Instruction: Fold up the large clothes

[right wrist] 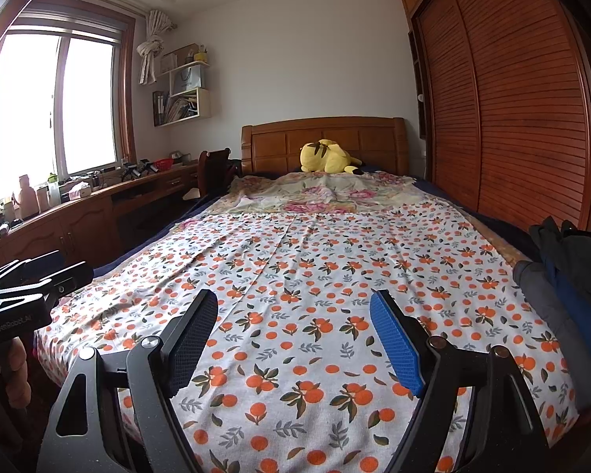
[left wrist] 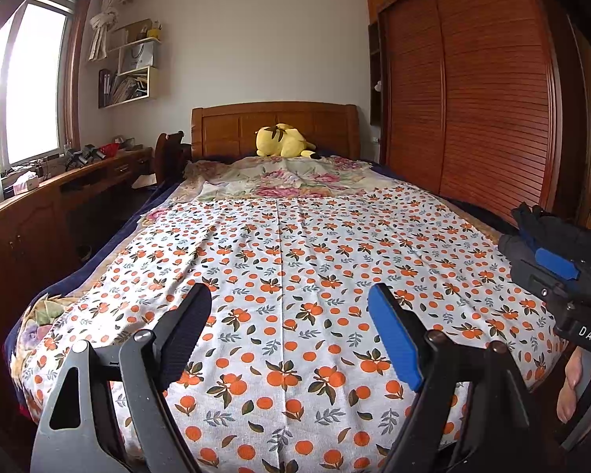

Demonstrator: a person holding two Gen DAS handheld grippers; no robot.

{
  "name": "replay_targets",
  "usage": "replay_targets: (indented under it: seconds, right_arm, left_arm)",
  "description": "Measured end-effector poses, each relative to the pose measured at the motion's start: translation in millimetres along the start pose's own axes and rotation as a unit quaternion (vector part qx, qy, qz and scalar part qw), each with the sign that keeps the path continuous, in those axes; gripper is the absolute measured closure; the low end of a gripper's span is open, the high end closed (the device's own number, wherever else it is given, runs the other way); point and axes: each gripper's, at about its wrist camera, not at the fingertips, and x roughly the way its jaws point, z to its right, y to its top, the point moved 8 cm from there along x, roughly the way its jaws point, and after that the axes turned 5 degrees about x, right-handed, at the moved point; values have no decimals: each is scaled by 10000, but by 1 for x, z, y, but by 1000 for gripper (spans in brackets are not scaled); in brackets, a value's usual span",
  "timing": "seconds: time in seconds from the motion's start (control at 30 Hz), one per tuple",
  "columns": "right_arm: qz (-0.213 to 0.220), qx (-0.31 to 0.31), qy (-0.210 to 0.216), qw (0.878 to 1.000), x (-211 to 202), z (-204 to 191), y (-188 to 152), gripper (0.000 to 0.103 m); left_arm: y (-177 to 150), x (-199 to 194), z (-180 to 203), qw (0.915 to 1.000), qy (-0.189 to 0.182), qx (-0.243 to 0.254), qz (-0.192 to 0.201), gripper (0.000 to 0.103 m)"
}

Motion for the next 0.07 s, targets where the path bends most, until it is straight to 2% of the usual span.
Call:
replay_targets:
  seconds: [0.07]
  right_arm:
    - [4,-4,-3,10000,0,0,0,22]
  left_arm:
    - [0,0,0,10000,-6,1,-4,21]
